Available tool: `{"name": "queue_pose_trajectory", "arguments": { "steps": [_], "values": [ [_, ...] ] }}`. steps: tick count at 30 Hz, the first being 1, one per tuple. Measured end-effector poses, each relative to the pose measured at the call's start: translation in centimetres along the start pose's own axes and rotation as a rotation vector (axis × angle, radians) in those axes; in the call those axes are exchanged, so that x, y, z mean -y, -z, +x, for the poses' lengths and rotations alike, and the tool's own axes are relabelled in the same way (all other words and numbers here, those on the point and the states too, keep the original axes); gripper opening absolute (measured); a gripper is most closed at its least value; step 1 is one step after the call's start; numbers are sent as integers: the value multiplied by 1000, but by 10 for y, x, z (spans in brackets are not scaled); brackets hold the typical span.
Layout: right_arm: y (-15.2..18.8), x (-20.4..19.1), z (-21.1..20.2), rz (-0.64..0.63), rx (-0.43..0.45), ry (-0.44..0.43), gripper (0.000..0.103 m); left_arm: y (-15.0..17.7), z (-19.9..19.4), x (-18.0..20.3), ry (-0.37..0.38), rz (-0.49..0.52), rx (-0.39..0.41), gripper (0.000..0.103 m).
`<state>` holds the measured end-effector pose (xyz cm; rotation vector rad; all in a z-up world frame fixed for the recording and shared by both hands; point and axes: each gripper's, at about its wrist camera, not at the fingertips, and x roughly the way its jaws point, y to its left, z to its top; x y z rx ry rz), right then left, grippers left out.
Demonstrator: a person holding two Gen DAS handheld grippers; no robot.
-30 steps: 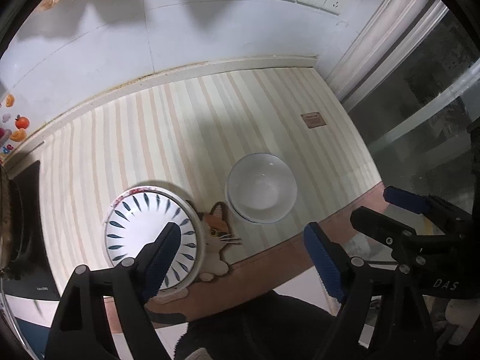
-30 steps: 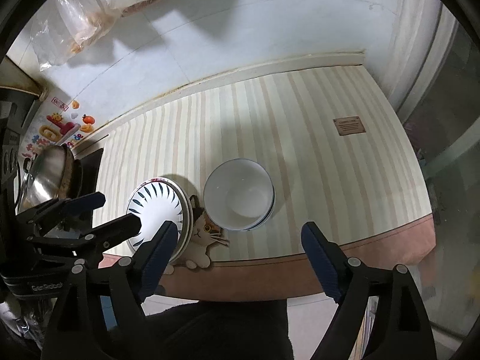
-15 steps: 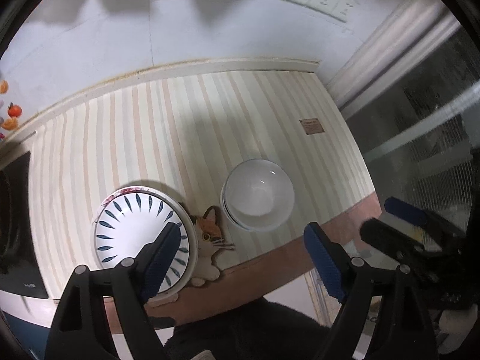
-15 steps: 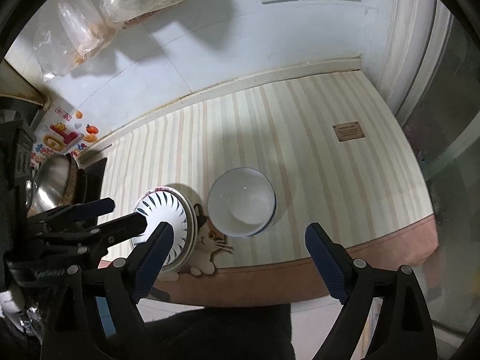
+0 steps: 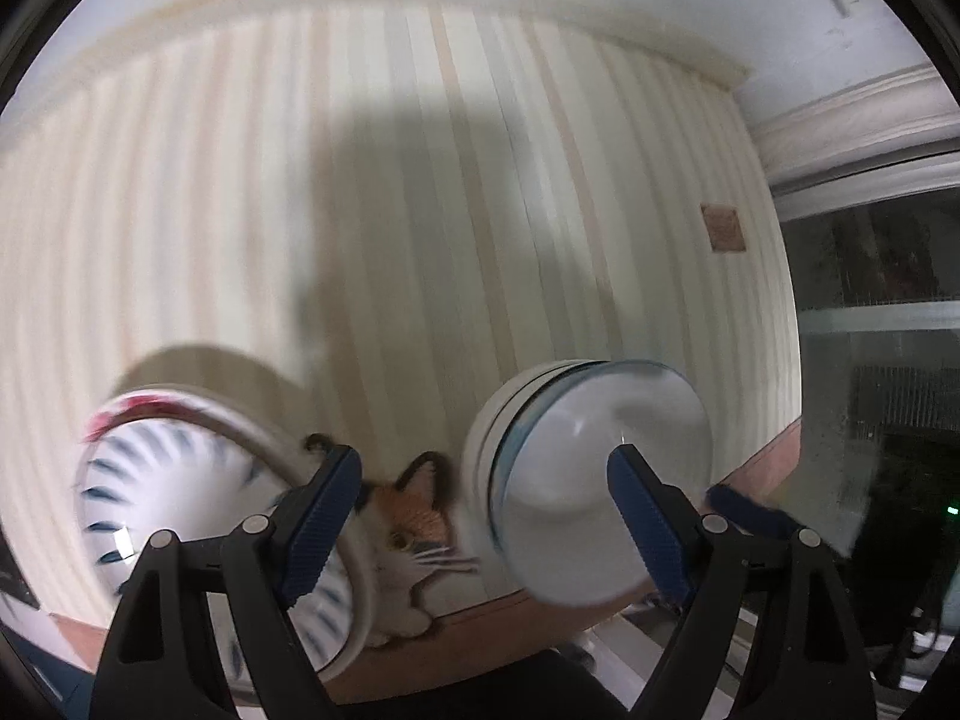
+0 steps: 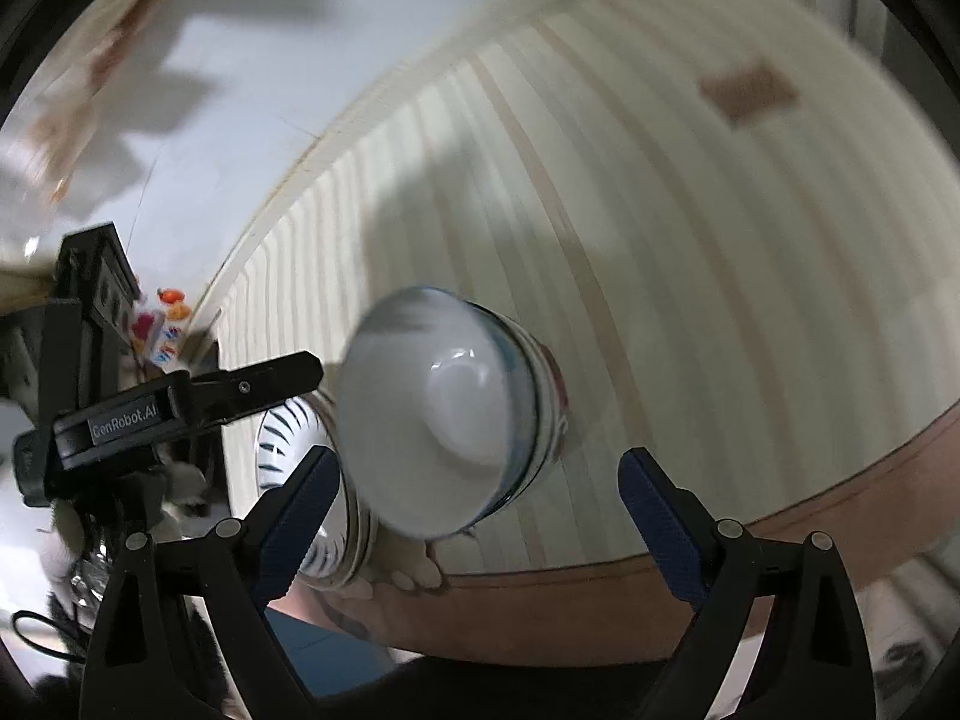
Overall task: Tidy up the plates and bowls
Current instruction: 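Grip the rim of the stacked bowls with both tools and lift, then carry the bowl stack with both tools onto the blue-leaf plate stack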
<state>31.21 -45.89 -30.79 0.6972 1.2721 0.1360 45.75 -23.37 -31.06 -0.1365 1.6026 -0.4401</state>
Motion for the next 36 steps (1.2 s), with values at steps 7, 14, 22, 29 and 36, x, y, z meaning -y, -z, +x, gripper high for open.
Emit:
{"name": "queue_pose_trajectory", "arguments": {
  "steps": [7, 14, 22, 29, 36],
  "values": [
    [-10, 32, 51, 43, -45, -146, 96, -11, 41, 5, 78, -4, -99, 70],
    [-20, 35, 84, 38, -103, -178, 74, -7, 54, 7, 76, 20, -100, 48],
    [-28, 34, 101, 23, -118, -133, 50, 2, 46, -3, 72, -2, -65, 42],
    [-37, 28, 106, 21, -139, -137, 50, 9, 40, -9, 52, -21, -58, 42],
    [-38, 11, 98, 11, -145, -151, 50, 18, 16, -15, 55, -33, -39, 42]
  ]
}}
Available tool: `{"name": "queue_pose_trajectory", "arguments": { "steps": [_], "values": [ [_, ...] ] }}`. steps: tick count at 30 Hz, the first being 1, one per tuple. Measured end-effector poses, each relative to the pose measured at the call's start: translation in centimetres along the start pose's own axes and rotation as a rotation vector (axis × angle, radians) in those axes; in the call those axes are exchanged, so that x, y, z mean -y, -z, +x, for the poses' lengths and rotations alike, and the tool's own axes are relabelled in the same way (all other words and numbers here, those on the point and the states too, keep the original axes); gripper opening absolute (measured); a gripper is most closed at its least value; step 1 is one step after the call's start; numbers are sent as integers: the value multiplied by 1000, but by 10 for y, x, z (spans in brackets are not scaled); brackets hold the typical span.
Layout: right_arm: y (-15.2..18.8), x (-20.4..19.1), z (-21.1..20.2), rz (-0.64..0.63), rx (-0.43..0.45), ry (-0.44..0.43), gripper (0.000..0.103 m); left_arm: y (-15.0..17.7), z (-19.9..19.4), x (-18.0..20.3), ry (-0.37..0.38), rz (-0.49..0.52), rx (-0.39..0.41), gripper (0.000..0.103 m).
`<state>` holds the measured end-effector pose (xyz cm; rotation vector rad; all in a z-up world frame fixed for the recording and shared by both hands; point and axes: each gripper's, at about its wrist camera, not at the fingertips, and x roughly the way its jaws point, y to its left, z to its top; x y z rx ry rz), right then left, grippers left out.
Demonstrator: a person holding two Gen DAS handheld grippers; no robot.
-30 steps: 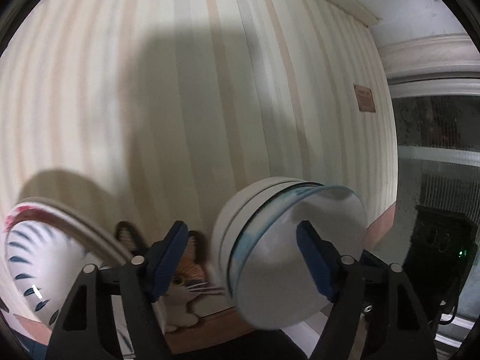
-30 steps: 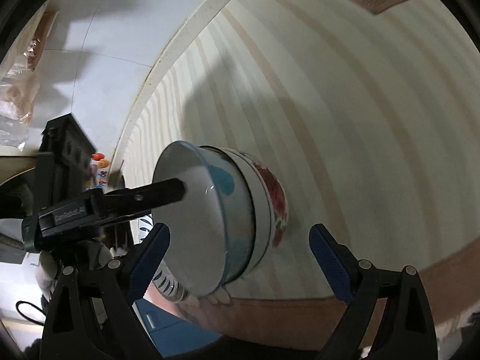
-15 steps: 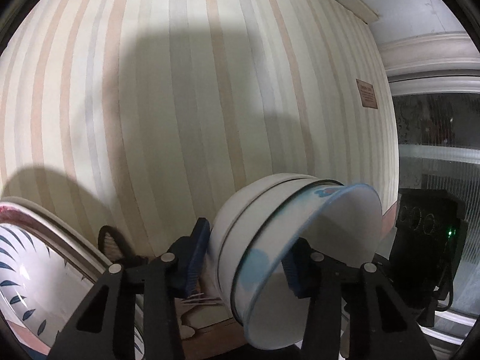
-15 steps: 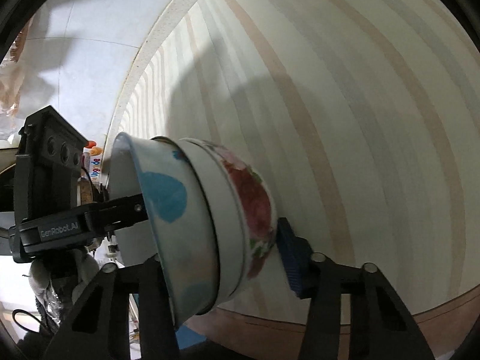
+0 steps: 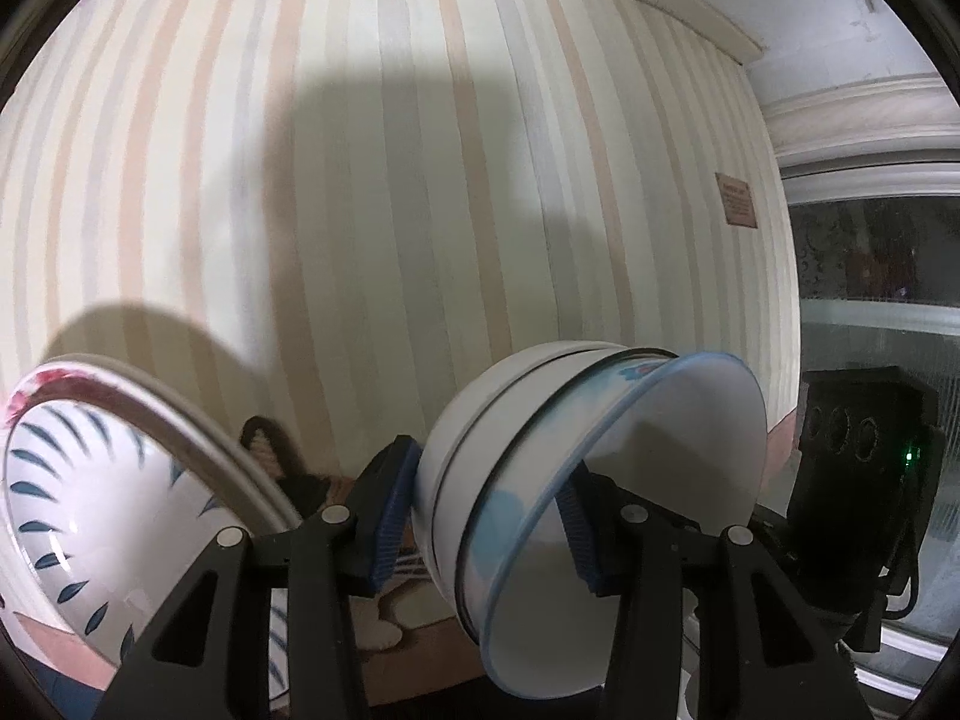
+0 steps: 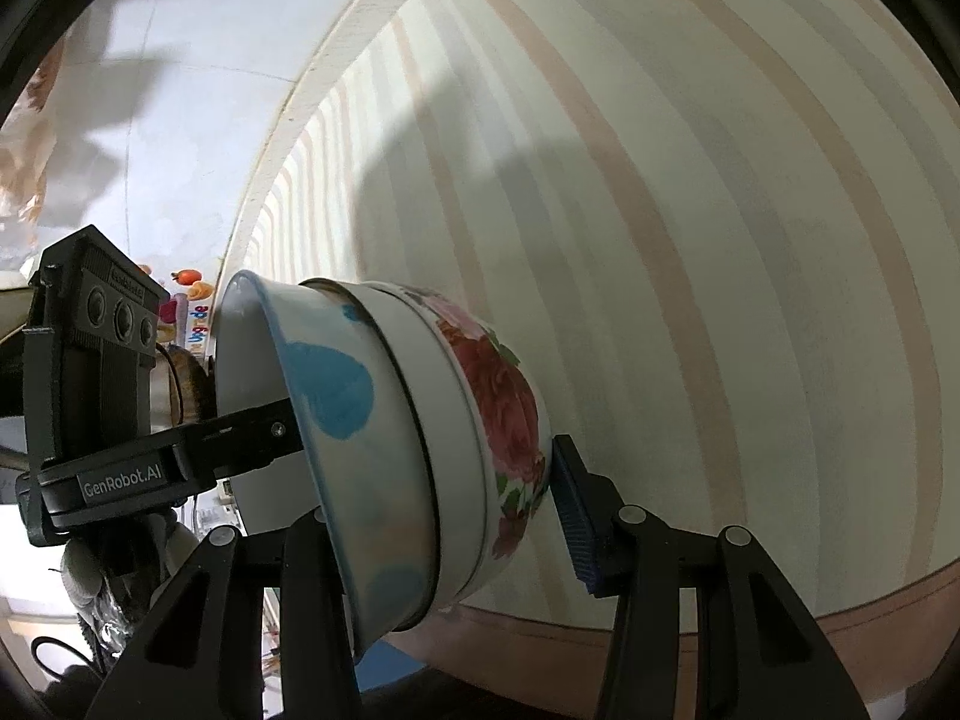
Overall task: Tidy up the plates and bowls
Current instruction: 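Carry the bowl stack with both tools onto the blue-leaf plate stack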
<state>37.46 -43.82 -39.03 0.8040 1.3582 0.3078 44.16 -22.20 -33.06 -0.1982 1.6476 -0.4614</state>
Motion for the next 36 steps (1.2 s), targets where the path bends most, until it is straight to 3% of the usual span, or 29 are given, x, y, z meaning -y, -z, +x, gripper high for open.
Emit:
{"name": "queue_pose_trajectory", "arguments": {
  "steps": [11, 18, 28, 36],
  "values": [
    [0, -69, -4, -113, -37, -31, 50, 21, -62, -33, 16, -63, 78, 42],
    [7, -121, 27, -213, -121, -55, 50, 49, -95, -81, -3, -170, 137, 42],
    [29, -162, 100, -296, -267, -48, 50, 77, -89, -145, -26, -341, 162, 42],
    [33, -173, 141, -304, -304, -12, 50, 75, -77, -165, -14, -380, 158, 42]
  ]
}}
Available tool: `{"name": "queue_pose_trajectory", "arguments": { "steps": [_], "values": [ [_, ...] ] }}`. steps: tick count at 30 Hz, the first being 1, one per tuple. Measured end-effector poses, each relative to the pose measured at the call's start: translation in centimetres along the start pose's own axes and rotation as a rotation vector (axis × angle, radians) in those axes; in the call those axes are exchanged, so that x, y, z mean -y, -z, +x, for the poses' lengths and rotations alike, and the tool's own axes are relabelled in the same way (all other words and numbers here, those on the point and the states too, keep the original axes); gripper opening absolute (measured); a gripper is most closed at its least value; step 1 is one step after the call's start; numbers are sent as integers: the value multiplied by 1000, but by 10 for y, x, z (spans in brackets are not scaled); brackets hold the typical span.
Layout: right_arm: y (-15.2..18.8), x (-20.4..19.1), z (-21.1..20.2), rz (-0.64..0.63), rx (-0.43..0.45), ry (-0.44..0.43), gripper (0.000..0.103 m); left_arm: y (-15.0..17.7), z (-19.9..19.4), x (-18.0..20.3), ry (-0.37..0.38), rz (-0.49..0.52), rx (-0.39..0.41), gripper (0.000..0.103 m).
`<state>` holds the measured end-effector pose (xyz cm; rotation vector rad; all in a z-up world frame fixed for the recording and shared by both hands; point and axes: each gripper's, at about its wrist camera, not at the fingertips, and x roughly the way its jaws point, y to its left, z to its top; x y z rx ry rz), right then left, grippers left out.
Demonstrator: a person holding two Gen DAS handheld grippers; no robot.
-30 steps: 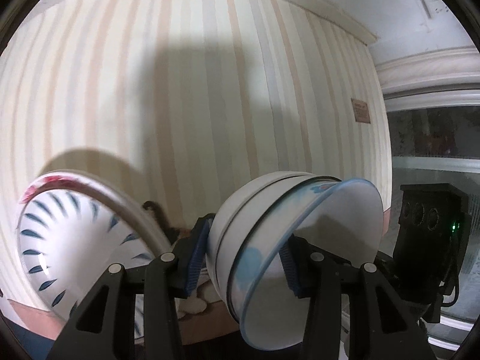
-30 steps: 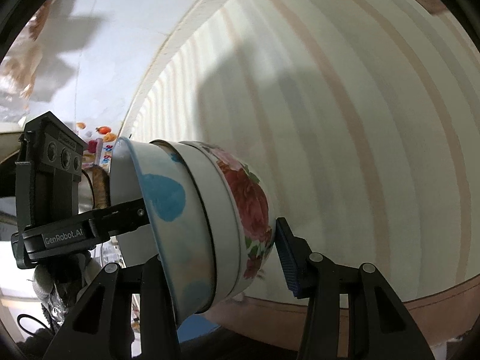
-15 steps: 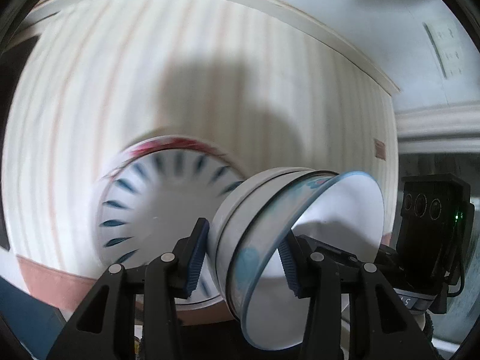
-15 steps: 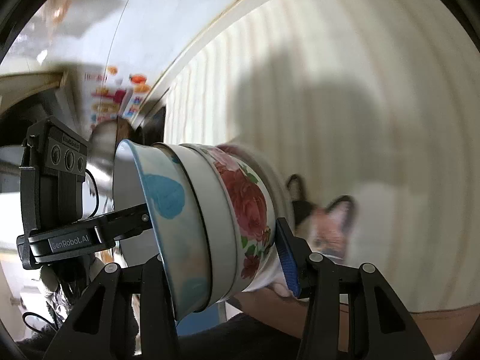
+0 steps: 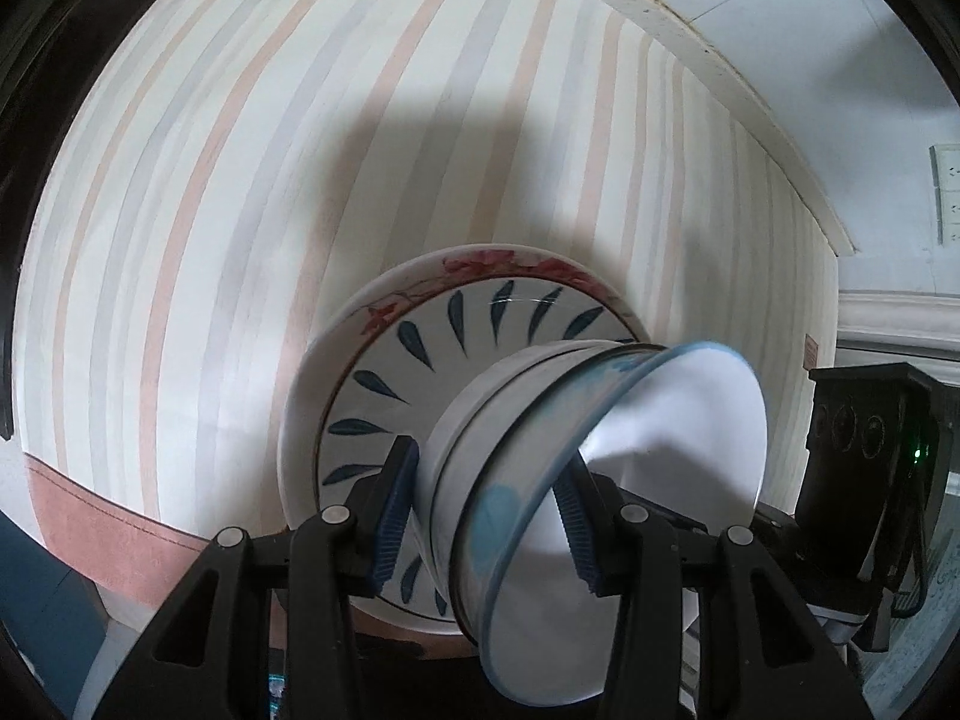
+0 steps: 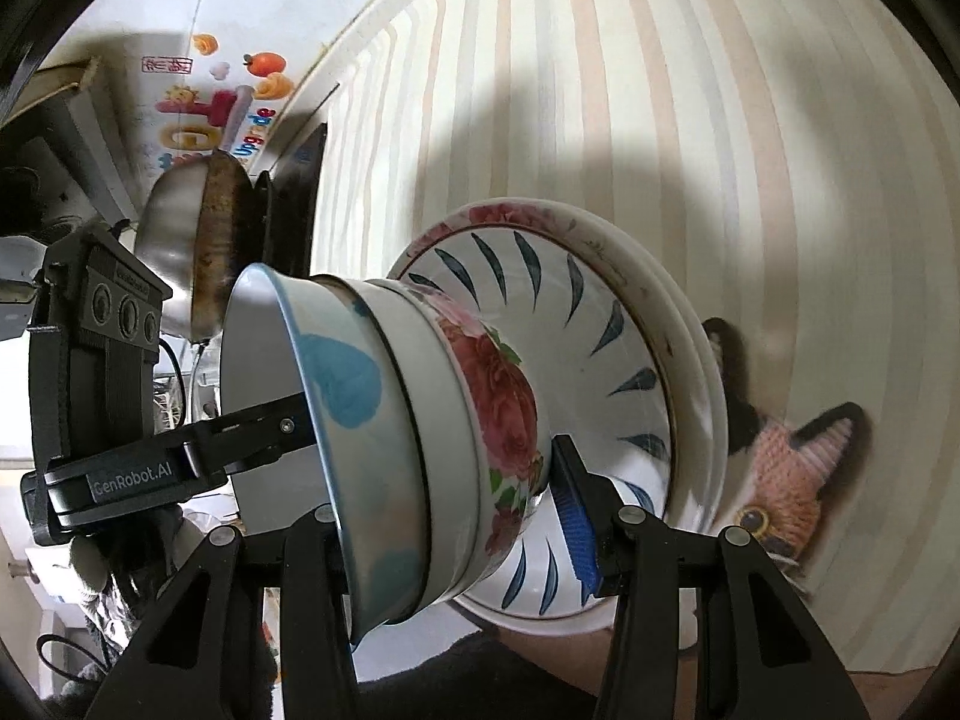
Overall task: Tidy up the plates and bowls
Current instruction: 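Carry the bowl stack with both tools onto the blue-leaf plate stack, then open both tools and raise them away from the stack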
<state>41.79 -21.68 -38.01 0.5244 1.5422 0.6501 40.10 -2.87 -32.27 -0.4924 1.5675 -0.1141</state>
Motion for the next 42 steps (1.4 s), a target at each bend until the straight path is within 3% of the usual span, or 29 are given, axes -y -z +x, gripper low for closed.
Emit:
{"name": "queue_pose_trajectory", "arguments": {
  "steps": [21, 29, 36, 39, 40, 41, 42],
  "values": [
    [-10, -5, 18, 51, 32, 45, 49, -5, 2, -16, -11, 63, -10, 42],
    [1, -19, 6, 21, 61, 131, 50, 8, -27, -2, -109, 160, 94, 42],
    [28, -54, -32, -13, 195, 254, 52, 31, -69, 7, -201, 261, 224, 43],
    [44, -76, -49, -41, 269, 328, 73, 41, -85, 6, -216, 285, 271, 51],
    [51, -85, -56, -49, 304, 355, 83, 44, -90, 4, -216, 288, 286, 59],
    [56, -91, -61, -54, 330, 375, 87, 46, -93, 3, -219, 293, 302, 68],
    [61, -96, -66, -56, 352, 393, 88, 49, -99, 2, -226, 304, 325, 85]
  ]
}}
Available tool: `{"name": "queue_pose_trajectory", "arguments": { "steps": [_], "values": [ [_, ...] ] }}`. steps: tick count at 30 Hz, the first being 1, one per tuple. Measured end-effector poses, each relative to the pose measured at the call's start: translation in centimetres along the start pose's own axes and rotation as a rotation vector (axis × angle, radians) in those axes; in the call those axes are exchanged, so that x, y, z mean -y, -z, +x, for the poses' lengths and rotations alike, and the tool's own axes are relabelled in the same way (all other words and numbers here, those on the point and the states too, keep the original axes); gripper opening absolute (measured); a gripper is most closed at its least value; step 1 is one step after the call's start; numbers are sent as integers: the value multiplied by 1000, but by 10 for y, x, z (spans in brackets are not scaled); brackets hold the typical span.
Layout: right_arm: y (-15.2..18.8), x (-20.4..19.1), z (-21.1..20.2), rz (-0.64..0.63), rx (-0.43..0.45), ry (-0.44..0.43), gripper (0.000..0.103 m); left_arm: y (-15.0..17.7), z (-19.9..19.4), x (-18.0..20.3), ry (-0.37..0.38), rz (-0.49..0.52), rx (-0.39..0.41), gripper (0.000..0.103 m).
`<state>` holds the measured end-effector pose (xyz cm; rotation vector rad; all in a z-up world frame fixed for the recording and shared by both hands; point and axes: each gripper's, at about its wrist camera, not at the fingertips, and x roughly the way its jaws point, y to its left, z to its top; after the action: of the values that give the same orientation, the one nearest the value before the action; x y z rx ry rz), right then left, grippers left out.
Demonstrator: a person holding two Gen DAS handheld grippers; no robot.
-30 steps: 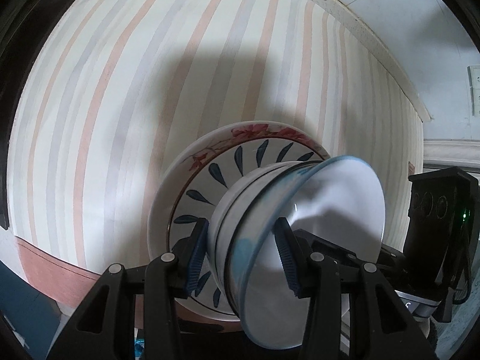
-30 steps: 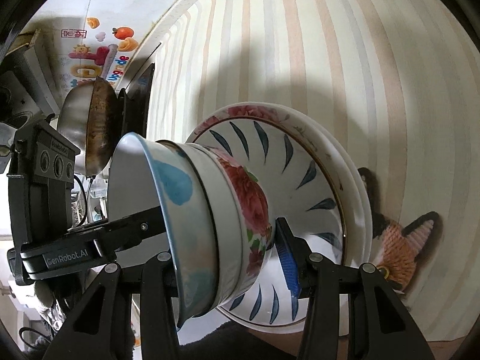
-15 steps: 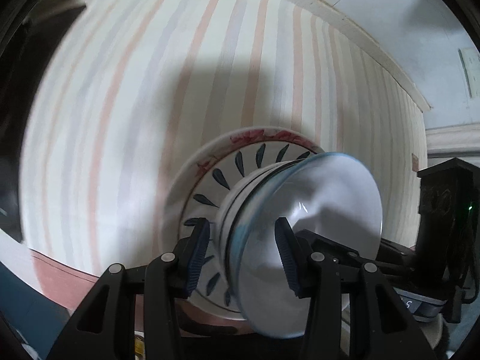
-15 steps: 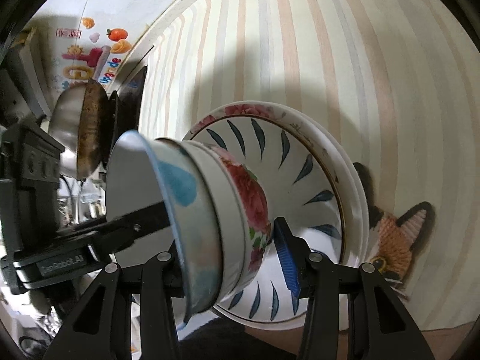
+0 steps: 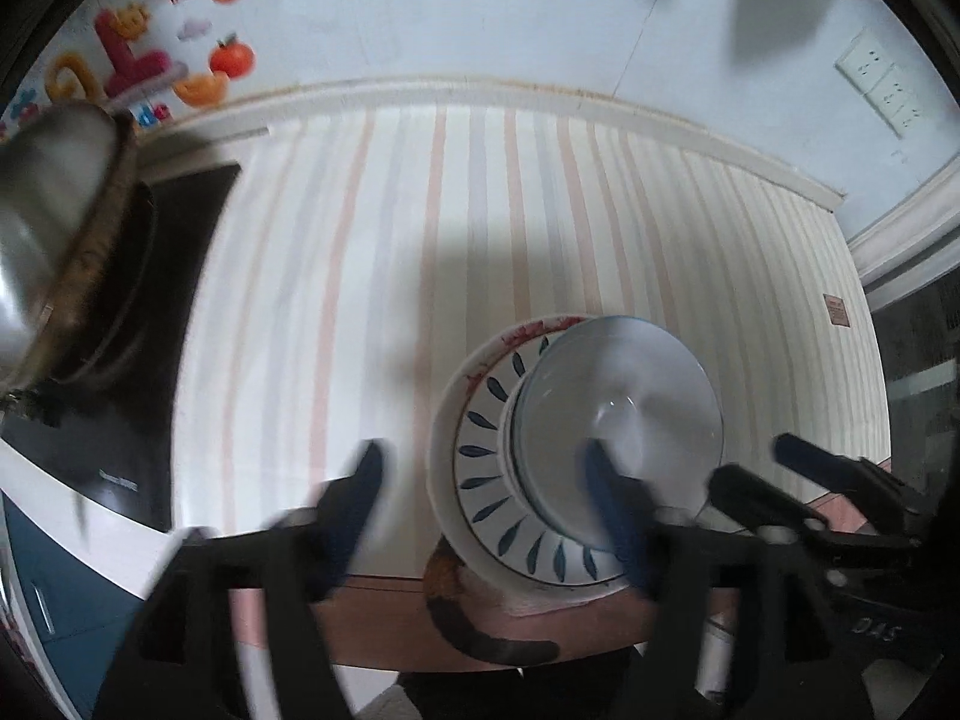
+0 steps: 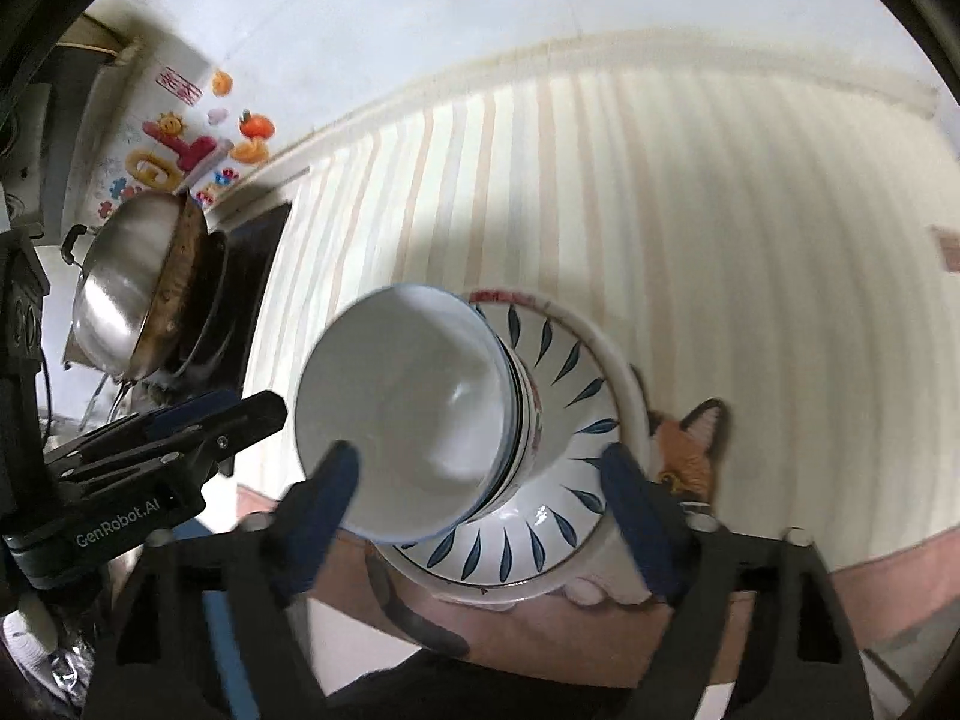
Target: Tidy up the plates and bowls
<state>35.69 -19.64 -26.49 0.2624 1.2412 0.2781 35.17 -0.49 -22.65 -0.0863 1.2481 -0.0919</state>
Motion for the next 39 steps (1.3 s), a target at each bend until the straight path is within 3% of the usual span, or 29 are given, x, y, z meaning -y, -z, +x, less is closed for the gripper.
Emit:
{"name": "queue_pose_trajectory", "arguments": {
  "steps": [5, 14, 22, 27, 39],
  "values": [
    [12, -11, -38, 4, 114, 87, 95, 8, -26, -4, -27, 19, 88, 96],
    [46, -41, -105, -39, 241, 174, 99, 37, -80, 0, -28, 45, 210, 96],
    [94, -65, -179, -100, 382, 197, 101, 90, -144, 19, -43, 42, 347, 98],
    [133, -74, -219, -133, 429, 191, 101, 133, -185, 28, -95, 19, 413, 98],
    [238, -89, -310, -185, 537, 199, 102, 223, -250, 38, -104, -1, 476, 98]
  ]
}}
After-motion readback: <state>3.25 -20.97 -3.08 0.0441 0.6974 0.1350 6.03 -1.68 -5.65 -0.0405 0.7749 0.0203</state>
